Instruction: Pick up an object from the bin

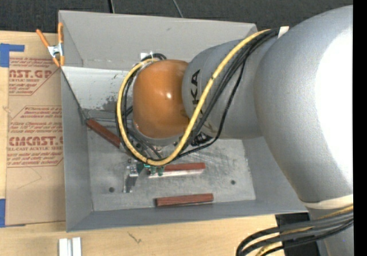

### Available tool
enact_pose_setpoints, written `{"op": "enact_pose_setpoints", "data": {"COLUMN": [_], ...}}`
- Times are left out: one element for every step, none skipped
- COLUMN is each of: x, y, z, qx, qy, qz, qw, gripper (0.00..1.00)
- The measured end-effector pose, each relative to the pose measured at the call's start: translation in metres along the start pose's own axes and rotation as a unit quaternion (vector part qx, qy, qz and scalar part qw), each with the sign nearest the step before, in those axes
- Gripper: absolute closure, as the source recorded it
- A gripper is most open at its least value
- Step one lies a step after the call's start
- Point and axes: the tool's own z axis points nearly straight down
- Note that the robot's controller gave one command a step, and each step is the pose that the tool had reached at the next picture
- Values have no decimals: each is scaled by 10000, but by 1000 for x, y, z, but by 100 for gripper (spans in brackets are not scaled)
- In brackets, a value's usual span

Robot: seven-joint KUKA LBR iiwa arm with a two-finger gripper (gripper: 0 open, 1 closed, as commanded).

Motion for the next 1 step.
{"op": "enact_pose_setpoints", "data": {"x": [-17], "y": [-37], "z": [38], "qx": [-6], "qy": [-22], "qz": [-371], "qw": [9993], "gripper": [0]}}
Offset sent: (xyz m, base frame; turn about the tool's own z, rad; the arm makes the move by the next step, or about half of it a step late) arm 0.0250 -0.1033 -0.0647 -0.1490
